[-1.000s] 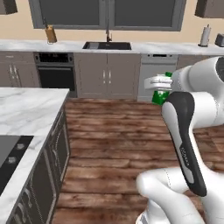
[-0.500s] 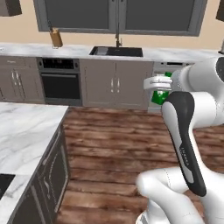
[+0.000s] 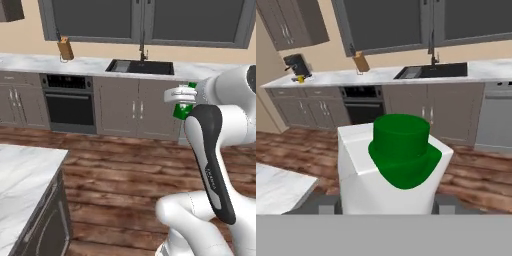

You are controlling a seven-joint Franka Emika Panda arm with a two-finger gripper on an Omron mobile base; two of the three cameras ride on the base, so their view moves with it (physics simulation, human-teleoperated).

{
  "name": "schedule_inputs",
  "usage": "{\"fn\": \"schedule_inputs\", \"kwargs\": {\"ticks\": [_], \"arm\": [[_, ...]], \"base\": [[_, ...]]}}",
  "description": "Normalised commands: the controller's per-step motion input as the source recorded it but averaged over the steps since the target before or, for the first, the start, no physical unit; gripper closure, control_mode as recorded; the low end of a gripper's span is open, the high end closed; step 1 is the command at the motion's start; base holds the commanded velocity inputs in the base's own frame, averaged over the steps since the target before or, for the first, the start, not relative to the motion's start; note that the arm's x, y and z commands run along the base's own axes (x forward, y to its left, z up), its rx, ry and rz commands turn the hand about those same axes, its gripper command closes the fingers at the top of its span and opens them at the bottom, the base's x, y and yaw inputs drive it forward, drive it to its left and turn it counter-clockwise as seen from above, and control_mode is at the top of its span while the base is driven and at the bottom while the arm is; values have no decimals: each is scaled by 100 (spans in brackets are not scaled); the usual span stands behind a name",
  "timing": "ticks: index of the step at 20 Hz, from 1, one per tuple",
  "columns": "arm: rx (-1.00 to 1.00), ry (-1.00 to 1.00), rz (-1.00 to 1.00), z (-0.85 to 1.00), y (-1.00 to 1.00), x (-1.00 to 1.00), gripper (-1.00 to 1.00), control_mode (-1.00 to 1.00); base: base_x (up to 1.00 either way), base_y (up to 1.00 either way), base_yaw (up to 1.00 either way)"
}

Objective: Take a sugar cube from the saucer and place it inside the coffee. Then, grab milk from the fridge and place it next to the coffee on the counter to sweeten the coffee.

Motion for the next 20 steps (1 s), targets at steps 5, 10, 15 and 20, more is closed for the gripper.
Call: {"fn": "schedule_inputs", "kwargs": {"ticks": [5,10,15,20], "arm": [[0,0,0,0,0,0,100,100],[0,0,0,0,0,0,100,100],[0,0,0,0,0,0,100,100],[0,0,0,0,0,0,100,100]], "base": [[100,-22,15],[100,-16,16],[100,-7,18],[100,-1,19]]}}
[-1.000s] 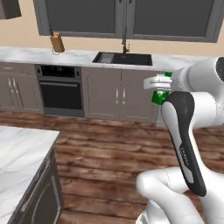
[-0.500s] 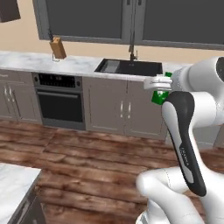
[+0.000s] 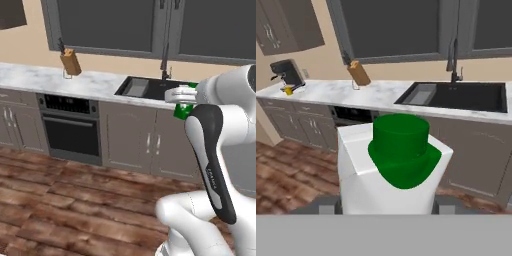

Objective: Take a sugar cube from the saucer and place it inside the coffee. Then, grab milk from the fridge and place it next to the coffee on the counter to sweeten the coffee.

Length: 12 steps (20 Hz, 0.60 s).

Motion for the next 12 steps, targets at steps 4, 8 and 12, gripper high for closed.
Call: {"fn": "schedule_inputs", "kwargs": {"ticks": [4,8,12], "arm": [[0,0,0,0,0,0,100,100],[0,0,0,0,0,0,100,100],[0,0,0,0,0,0,100,100]], "base": [[100,2,20],[100,25,21],[100,60,16]]}}
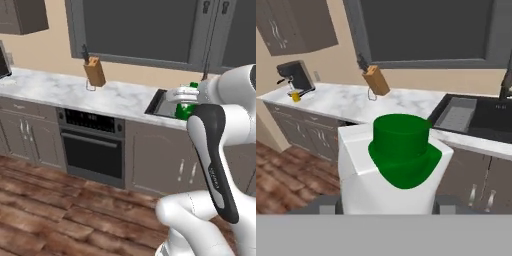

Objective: Take a sugar cube from the saucer and place it inside the coffee. Then, grab milk from the fridge and place it next to the coffee on the counter to sweeten the coffee.

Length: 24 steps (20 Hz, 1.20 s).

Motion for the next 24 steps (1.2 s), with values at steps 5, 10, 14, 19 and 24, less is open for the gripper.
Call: {"fn": "schedule_inputs", "kwargs": {"ticks": [5,10,14,19,24], "arm": [[0,0,0,0,0,0,100,100],[0,0,0,0,0,0,100,100],[0,0,0,0,0,0,100,100],[0,0,0,0,0,0,100,100],[0,0,0,0,0,0,100,100]], "base": [[100,97,4],[100,100,0],[100,100,0],[100,100,0],[100,100,0]]}}
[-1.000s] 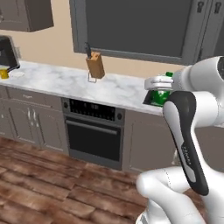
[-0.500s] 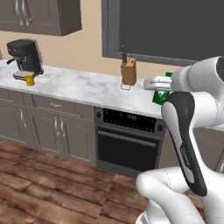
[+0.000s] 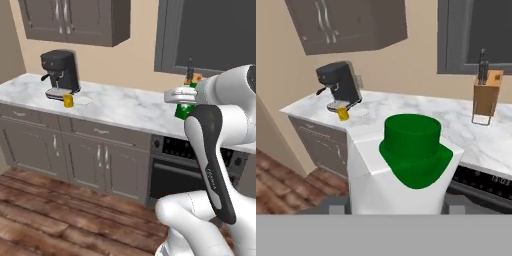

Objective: Take a sugar cube from the saucer and place it inside the coffee. Then, grab milk from the fridge and place it next to the coffee on the counter to sweeten the coffee.

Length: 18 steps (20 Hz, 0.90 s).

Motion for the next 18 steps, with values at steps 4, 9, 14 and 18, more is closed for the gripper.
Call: {"fn": "schedule_inputs", "kwargs": {"ticks": [4,9,14,18], "arm": [[0,0,0,0,0,0,100,100],[0,0,0,0,0,0,100,100],[0,0,0,0,0,0,100,100],[0,0,0,0,0,0,100,100]], "base": [[100,100,0],[100,100,-4],[100,100,-18],[100,100,-32]]}}
